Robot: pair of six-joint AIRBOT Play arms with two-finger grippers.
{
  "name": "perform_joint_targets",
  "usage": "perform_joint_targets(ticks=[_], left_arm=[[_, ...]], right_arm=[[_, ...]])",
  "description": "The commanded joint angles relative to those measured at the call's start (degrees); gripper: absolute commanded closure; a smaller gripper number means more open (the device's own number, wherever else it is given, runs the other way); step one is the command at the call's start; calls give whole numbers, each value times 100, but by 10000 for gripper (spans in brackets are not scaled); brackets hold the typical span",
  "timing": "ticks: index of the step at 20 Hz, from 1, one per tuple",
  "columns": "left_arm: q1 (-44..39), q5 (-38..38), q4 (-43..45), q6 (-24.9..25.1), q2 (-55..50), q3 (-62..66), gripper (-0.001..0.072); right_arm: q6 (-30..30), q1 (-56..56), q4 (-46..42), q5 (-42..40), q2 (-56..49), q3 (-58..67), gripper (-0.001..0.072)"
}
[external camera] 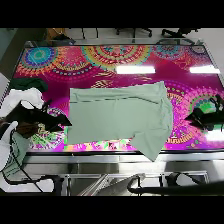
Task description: Fold the shirts.
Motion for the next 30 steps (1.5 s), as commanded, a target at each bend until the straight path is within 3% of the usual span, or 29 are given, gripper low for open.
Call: perform_joint_targets(ticks=[1,2,3,4,5,7,8,9,16,19,21,22,23,24,27,30], left_arm=[[-155,614,-533,435,164,-992,42],[-216,678,-481,433,164,-1102,45],[-234,728,-501,435,164,-1193,166],[-234,741,-514,435,164,-1244,293],[-229,704,-525,435,164,-1244,359],[-232,601,-529,433,166,-1156,359],[-229,546,-529,431,166,-1080,467],[-232,498,-525,448,166,-1010,688],[-229,199,-525,413,166,-562,690],[-229,162,-520,413,164,-446,690],[-229,170,-527,407,164,-439,690],[-229,186,-529,409,164,-442,690],[-229,186,-527,409,164,-442,690],[-229,179,-492,404,164,-442,690],[-229,-31,221,92,168,-446,692],[-229,-328,1248,-459,328,-682,692]], right_arm=[[240,-184,-20,57,463,-905,327],[240,-184,26,72,466,-1054,326],[236,-181,61,94,466,-1222,293],[234,-179,63,94,466,-1384,198],[234,-157,66,90,466,-1530,193],[210,4,66,2,466,-1816,193],[157,118,70,-79,457,-1950,193],[87,254,125,-219,417,-2085,194],[-1117,765,1318,-1071,-612,-2282,235],[-1276,769,1338,-1071,-883,-2063,253],[-1419,780,1541,-778,-916,-2050,515],[-1543,782,1707,-509,-914,-2050,516],[-1644,780,1834,-289,-909,-2050,635],[-1659,780,1840,-181,-879,-2050,694],[-1054,772,1049,-245,-494,-2057,694],[396,772,-664,-122,308,-2221,695]])
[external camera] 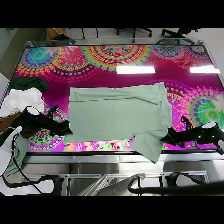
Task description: Fold the shirts.
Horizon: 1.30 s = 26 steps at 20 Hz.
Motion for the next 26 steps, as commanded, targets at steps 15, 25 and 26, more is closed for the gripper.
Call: perform_joint_targets(ticks=[15,25,26], left_arm=[[-378,-4,337,-623,103,2194,692],[-616,-72,323,-632,-2444,4380,687],[-616,-264,326,-629,-2557,4520,685]], right_arm=[[-2354,363,3237,-1296,-251,1705,694],[-2962,887,3331,-2074,-2621,3261,682],[-2959,859,3126,-2031,-2599,3355,552]])
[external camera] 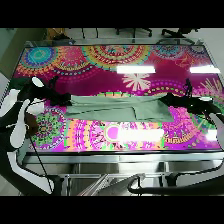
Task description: Fold the shirts.
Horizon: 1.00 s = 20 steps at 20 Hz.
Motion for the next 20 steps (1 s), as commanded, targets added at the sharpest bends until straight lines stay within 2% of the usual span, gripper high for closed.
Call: perform_joint_targets(ticks=[1,2,3,4,5,9,12,16,19,20], left_arm=[[-17,-551,-13,7,-597,669,534],[-17,-739,-11,4,-654,828,104],[-17,-879,-11,-9,-667,981,25],[-17,-990,-11,-9,-660,1123,34],[-17,-1137,-9,-9,-658,1316,40],[-4,-1486,-9,-39,-658,1976,40],[35,-1563,-11,-229,-658,2323,40],[-17,-1781,-92,-293,-658,2614,40],[-111,-1703,-791,-286,-658,2640,41],[-175,-1633,-951,-286,-658,2638,43]], right_arm=[[-120,-44,-472,-13,-184,393,391],[-116,-85,-826,146,-120,538,332],[-72,-144,-1174,328,-28,688,316],[48,-229,-1432,420,74,796,213],[254,-332,-1558,413,166,822,12],[673,-704,-1622,1169,-96,820,4],[682,-640,-1613,1464,-575,820,4],[654,-315,-1547,1329,-955,822,4],[529,-76,-1521,1119,-1091,826,11],[531,-15,-1530,1095,-1102,826,55]])
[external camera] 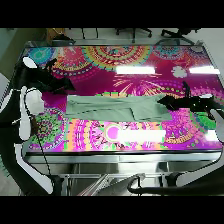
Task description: Fold the shirts.
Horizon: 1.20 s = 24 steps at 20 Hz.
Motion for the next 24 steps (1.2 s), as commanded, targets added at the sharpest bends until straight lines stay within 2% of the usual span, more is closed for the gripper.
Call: perform_joint_targets(ticks=[1,2,3,4,8,12,18,21,24], left_arm=[[-181,109,-575,-24,-2,68,146],[-284,160,-579,-20,-4,63,355],[-413,232,-584,2,-7,63,550],[-560,317,-581,2,-9,63,697],[-1475,848,-573,4,-140,52,691],[-2677,1434,-588,-46,-848,55,691],[-4192,3606,-1421,-295,-1797,61,691],[-4441,3960,-1853,-326,-1974,83,691],[-4330,3550,-2238,-321,-1958,463,690]], right_arm=[[-37,227,-199,-177,-155,0,344],[-37,256,-199,-87,-153,46,613],[-37,256,-201,-2,-146,122,657],[-39,256,-203,94,-116,216,693],[122,254,-203,424,334,719,694],[590,254,-203,1362,975,1574,694],[1410,260,-203,2406,1580,2704,694],[1427,271,-203,2439,1716,2728,694],[1488,280,-203,2479,1703,2728,694]])
